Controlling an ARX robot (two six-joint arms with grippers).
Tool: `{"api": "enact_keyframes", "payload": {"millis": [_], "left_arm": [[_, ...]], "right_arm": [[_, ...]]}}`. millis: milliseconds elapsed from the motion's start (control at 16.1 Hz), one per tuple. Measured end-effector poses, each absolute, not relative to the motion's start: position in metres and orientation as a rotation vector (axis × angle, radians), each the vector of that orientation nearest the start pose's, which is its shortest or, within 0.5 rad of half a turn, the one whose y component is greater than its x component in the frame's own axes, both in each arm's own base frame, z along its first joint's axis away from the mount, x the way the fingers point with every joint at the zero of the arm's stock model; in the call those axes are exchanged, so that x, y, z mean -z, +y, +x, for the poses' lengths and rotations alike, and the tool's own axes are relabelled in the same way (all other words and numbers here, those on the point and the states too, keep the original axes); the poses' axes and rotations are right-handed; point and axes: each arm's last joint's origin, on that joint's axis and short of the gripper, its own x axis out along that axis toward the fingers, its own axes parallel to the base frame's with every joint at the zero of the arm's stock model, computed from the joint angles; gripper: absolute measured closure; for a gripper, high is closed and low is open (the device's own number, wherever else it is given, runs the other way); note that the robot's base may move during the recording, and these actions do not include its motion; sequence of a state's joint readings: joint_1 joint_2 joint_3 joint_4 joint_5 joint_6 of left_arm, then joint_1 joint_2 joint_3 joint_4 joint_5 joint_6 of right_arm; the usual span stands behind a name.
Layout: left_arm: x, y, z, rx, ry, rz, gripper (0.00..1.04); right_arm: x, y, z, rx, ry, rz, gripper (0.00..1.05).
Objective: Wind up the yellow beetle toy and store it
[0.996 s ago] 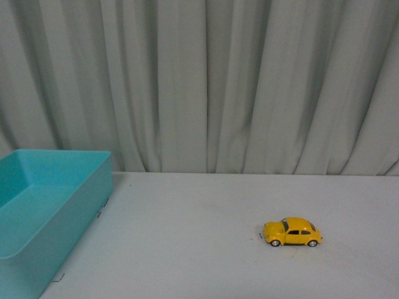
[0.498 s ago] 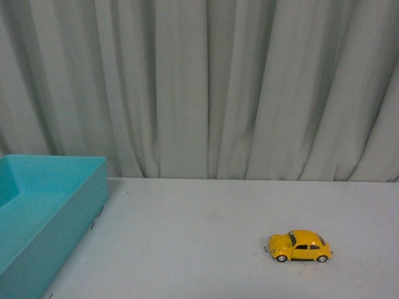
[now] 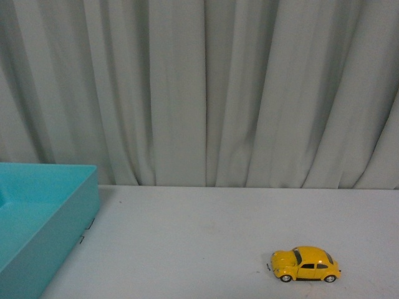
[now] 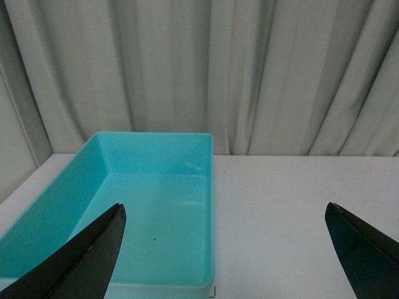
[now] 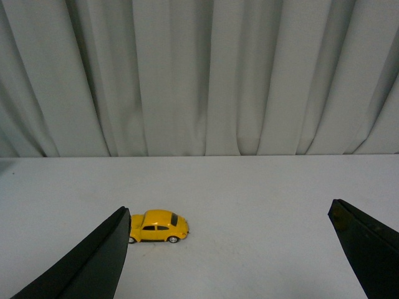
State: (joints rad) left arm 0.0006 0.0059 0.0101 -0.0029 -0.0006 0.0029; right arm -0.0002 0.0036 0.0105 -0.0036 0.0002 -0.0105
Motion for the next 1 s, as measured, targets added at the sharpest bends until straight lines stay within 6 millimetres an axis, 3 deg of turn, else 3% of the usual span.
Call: {"api": "enact_keyframes", "payload": {"millis": [996], "left_arm": [[-0.1662, 0.0001, 0.0975, -0.001, -0.001, 0.003, 0.07]], "right_arm": [[-0.1664, 0.0, 0.0973, 0.0, -0.003, -0.01, 0.07]]}}
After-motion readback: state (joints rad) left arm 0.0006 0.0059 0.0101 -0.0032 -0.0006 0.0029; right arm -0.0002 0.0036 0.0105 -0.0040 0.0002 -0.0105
